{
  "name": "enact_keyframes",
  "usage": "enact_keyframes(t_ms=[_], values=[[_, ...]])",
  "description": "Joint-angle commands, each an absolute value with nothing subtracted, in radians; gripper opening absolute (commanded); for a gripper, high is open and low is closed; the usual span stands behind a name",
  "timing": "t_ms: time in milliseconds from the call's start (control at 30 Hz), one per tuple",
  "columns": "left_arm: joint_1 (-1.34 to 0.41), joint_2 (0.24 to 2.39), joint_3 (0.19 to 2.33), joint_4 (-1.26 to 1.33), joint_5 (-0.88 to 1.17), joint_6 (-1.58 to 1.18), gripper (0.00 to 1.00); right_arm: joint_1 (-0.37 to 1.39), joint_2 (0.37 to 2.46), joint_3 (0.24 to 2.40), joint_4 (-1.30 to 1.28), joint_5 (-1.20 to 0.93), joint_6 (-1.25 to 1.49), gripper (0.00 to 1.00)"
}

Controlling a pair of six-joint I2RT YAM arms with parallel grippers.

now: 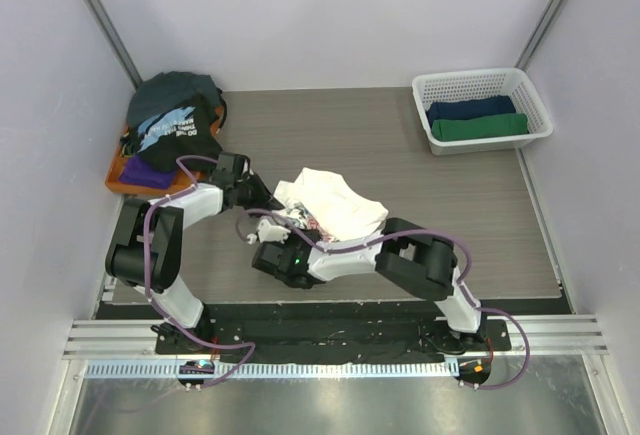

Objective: Roll the t-shirts
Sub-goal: Roll the T-shirt to the center of the board.

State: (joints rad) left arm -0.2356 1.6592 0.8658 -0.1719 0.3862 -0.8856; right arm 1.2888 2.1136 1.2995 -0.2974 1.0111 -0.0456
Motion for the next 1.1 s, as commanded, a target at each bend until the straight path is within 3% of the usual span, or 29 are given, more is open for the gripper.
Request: enact_keyframes(t_ms=[0,33,100,133,233,367,733,1067], values=[[-0.226,1.614,0.913,-0.204,0.445,-0.868,0.19,1.206,1.998,1.301,-0.331,0.724,0.095,0.01],[-0.221,1.611,0.922,-0.219,0.442,-0.861,0.40,1.194,1.984,1.301,-0.336,0.650,0.107,0.01],[-0.213,1.585,0.948,-0.248,0.410,-0.833,0.57,1.152,1.947,1.301,-0.348,0.556,0.136,0.01],[-0.206,1.574,0.957,-0.279,0.396,-0.827,0.70,1.135,1.934,1.298,-0.350,0.463,0.146,0.01],[-0.193,1.526,0.959,-0.275,0.376,-0.821,0.80,1.063,1.902,1.286,-0.347,0.297,0.181,0.01],[-0.189,1.496,0.936,-0.241,0.383,-0.822,0.83,0.961,1.899,1.269,-0.330,-0.043,0.233,0.01],[-0.187,1.509,0.781,-0.046,0.371,-0.807,0.84,0.710,2.057,1.189,-0.123,-0.706,0.463,0.01],[-0.187,1.611,0.759,0.143,0.316,-0.862,0.87,0.658,2.157,1.147,-0.006,-0.854,0.532,0.01]])
